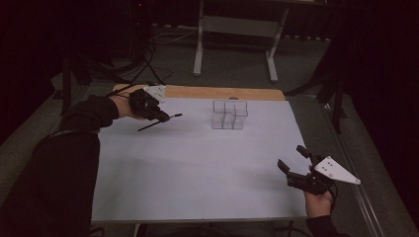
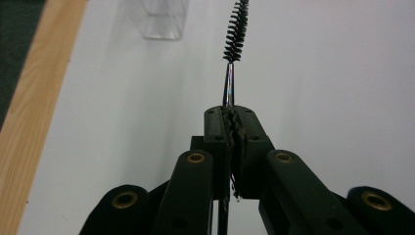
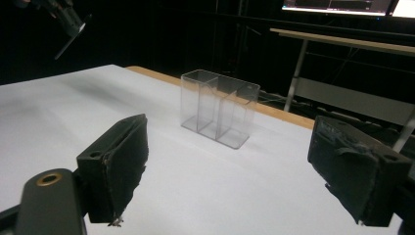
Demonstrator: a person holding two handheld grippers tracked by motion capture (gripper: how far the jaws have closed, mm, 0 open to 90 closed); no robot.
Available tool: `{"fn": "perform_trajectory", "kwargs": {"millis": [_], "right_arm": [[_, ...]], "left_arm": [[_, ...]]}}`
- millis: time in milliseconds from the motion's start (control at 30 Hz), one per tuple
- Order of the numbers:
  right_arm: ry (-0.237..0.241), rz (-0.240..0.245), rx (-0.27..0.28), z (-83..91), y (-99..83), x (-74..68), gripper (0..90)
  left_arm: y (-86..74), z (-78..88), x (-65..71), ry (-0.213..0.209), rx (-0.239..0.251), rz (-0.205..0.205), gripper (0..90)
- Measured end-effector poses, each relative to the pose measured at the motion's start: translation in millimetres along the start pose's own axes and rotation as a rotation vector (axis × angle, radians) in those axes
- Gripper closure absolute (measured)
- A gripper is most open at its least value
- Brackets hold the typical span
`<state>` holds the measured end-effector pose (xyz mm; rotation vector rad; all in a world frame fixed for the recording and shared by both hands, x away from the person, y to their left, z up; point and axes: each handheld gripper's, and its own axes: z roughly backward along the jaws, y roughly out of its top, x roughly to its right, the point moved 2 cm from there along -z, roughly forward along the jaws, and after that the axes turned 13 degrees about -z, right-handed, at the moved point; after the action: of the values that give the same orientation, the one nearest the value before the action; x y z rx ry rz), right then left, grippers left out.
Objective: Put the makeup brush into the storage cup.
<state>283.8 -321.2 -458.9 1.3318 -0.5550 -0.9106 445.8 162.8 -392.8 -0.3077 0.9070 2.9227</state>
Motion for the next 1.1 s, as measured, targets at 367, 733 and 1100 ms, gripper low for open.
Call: {"fn": "perform_trajectory", "kwargs": {"millis": [367, 733, 1100], "right_arm": [[0.001, 0.002, -0.01, -1.6, -0.9, -1.2, 14.9], [0.005, -0.006, -0.033, -3.9, -2.8, -3.9, 15.6], [0.037, 0.023, -0.041, -6.9, -0.7, -15.2, 14.9]], "left_arm": [[17.6, -6.6, 13.2, 0.05, 0.146, 0.104, 87.0], [31.6, -14.8, 26.6, 0.061, 0.26, 0.152, 87.1], [45.0, -26.4, 37.9, 0.179, 0.377, 0.256, 87.1]]}}
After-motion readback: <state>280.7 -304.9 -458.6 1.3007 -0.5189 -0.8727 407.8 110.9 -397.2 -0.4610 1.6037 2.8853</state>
